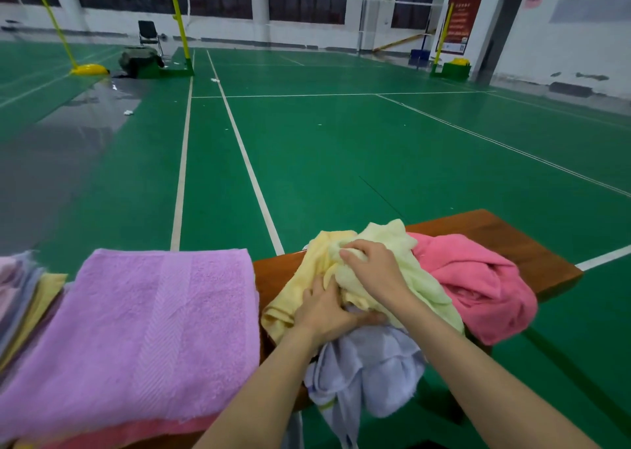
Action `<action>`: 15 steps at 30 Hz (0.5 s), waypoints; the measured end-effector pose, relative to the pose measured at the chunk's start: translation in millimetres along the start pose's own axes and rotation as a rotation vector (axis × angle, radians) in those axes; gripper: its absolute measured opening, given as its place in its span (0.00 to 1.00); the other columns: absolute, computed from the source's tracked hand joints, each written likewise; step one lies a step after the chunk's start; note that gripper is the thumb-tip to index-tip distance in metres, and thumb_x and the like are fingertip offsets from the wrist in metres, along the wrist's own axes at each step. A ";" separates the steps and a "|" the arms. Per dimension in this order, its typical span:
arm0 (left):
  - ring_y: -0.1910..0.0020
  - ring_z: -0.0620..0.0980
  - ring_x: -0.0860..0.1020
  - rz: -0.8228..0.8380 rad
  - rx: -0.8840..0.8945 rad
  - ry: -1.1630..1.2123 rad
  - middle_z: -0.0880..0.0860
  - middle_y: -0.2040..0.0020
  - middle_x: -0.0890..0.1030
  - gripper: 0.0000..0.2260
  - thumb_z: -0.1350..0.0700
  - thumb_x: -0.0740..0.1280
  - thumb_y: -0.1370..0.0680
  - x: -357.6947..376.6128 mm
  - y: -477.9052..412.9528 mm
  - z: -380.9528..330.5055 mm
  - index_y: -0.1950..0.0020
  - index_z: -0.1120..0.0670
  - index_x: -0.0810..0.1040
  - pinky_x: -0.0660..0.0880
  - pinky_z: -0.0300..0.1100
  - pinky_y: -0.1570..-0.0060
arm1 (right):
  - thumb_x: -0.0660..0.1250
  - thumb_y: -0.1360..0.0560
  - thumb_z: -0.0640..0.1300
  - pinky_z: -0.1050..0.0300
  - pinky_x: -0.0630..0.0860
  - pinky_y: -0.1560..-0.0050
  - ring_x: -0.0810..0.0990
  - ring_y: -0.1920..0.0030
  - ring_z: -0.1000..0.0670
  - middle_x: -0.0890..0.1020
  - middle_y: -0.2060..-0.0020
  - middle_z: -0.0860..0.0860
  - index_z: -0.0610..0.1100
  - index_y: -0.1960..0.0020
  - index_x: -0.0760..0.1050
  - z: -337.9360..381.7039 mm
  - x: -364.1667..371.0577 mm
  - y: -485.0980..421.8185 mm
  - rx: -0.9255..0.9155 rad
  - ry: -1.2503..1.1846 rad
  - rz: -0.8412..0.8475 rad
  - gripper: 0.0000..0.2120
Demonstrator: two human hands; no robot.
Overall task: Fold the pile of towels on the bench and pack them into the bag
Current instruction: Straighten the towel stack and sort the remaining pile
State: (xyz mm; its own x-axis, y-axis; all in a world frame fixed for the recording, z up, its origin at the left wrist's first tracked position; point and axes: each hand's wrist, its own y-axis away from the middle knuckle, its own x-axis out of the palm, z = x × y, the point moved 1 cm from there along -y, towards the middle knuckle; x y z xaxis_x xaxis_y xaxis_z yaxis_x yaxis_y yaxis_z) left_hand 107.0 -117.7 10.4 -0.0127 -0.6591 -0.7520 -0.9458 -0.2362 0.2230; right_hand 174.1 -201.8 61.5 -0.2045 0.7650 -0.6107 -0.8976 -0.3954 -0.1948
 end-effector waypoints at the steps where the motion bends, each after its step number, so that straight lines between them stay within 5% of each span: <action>1: 0.26 0.57 0.53 0.011 -0.001 0.013 0.51 0.23 0.49 0.48 0.28 0.67 0.36 -0.8 1.7 -1.2 0.24 0.48 0.51 0.61 0.57 0.31 | 0.64 0.24 0.43 0.64 0.66 0.51 0.77 0.47 0.51 0.82 0.48 0.48 0.40 0.46 0.79 -5.0 -4.6 1.1 0.024 -0.009 -0.039 0.11; 11: 0.25 0.60 0.49 0.156 -0.010 0.040 0.53 0.24 0.47 0.52 0.31 0.70 0.37 -15.7 0.1 -13.1 0.24 0.44 0.44 0.55 0.57 0.29 | 0.62 0.23 0.39 0.63 0.65 0.48 0.75 0.43 0.51 0.79 0.43 0.46 0.39 0.40 0.76 -2.4 -40.2 4.1 0.013 -0.049 -0.114 0.12; 15: 0.24 0.54 0.51 0.149 0.081 0.087 0.54 0.22 0.48 0.57 0.40 0.76 0.36 -56.4 -0.9 -23.1 0.23 0.50 0.38 0.56 0.51 0.27 | 0.64 0.24 0.39 0.66 0.65 0.54 0.75 0.49 0.54 0.79 0.50 0.51 0.40 0.42 0.77 43.6 -58.6 -6.1 -0.100 -0.084 -0.198 0.12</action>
State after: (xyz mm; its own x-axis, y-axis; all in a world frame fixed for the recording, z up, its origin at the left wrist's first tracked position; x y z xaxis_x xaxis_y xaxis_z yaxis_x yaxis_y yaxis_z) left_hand 116.0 -96.8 67.0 -0.1297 -0.7425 -0.6571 -0.9587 -0.0753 0.2743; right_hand 174.6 -222.0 132.0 -0.0637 0.8704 -0.4882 -0.8812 -0.2787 -0.3819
